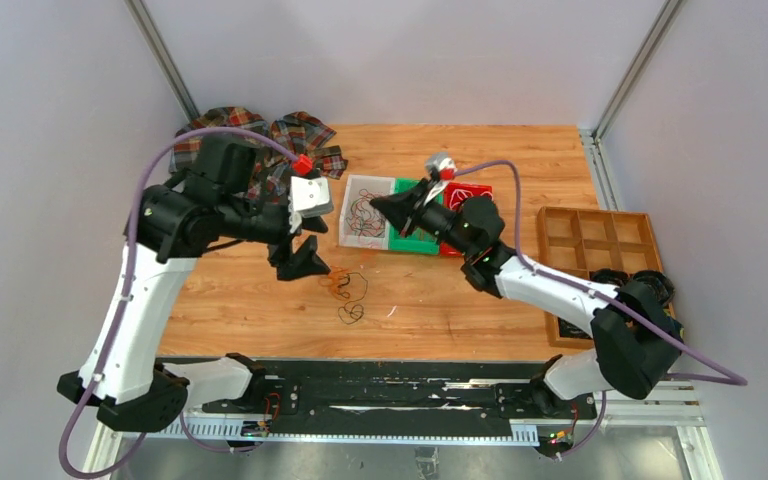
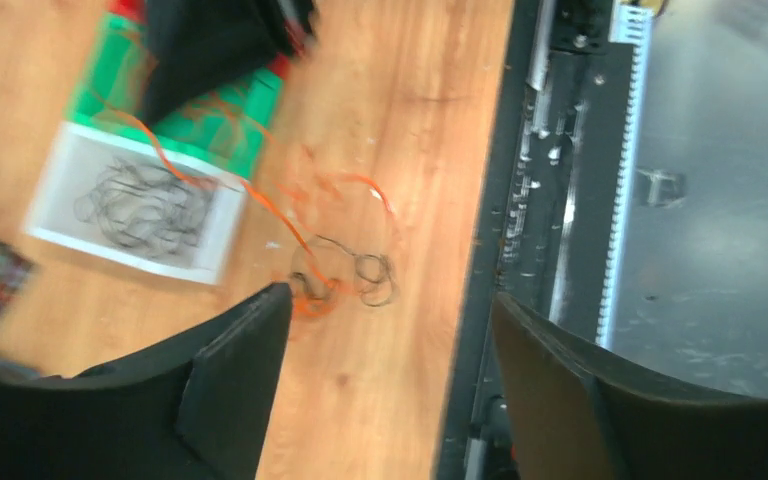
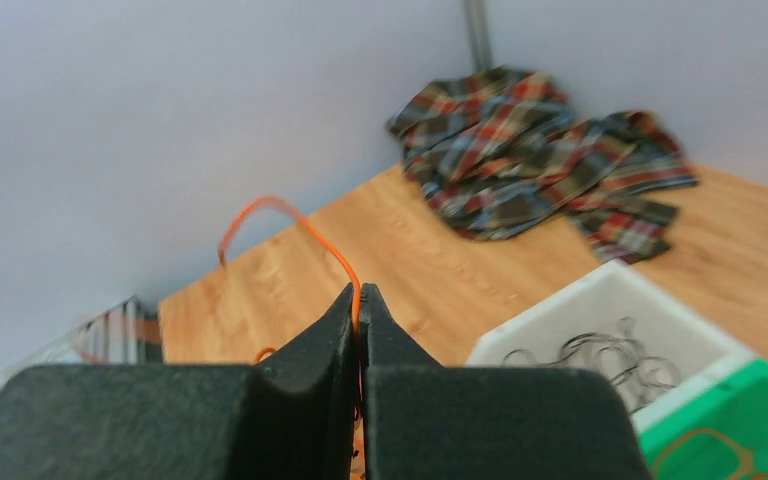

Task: Untangle the cables
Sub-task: Place the cable in the bin.

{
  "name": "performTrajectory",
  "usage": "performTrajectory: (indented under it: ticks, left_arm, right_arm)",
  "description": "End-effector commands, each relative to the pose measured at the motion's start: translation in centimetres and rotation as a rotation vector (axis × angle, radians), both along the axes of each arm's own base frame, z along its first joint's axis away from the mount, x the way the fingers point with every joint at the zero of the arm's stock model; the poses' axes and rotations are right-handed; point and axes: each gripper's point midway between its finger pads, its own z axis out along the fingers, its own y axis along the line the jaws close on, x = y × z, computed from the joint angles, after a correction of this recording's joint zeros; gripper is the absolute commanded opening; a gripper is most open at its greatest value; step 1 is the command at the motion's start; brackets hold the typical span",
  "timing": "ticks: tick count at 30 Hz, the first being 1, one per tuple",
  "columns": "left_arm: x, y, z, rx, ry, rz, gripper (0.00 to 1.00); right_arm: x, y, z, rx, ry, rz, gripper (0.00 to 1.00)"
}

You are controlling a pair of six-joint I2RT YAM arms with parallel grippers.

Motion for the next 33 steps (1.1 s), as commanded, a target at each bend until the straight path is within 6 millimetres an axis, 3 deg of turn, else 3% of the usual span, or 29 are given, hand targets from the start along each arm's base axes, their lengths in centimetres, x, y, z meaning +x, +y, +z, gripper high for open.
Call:
performTrajectory:
  ticks: [1, 2, 5, 12, 17, 24, 33]
  left_arm:
    - [0.1, 0.1, -3.9, 0.067, 0.041, -0.034, 0.94]
    - [0.2, 0.4, -4.7, 0.091, 0.041, -0.032, 0.99]
    - [1.0, 1.4, -7.1, 0.179, 0.022, -0.020, 0.98]
    - [4.4, 3.8, -11.5, 0.338, 0.008, 0.150, 0.98]
    - [4.6, 3.6, -12.7, 0.337, 0.016, 0.160, 0.98]
    - [5.7, 3.8, -14.0, 0.338, -0.024, 0.201, 0.98]
    - [7.4, 4.3, -14.9, 0.356, -0.057, 0.265, 0.98]
  right_arm:
    - [3.0, -3.2, 5.4, 0.095, -0.032, -0.061, 0.01]
    - [3.8, -3.9, 5.4, 0.087, -0.034, -0.085, 0.00]
    - [6.2, -5.6, 5.0, 0.055, -0.032, -0.144, 0.01]
    - [10.4, -8.1, 1.9, -0.092, -0.058, -0.283, 0.00]
    - [12.3, -9.6, -0.2, -0.131, -0.026, -0.332, 0.00]
    - [13.4, -10.0, -2.8, -0.191, -0.007, -0.355, 0.01]
    - [15.7, -11.2, -7.7, -0.314, 0.039, -0.432, 0.01]
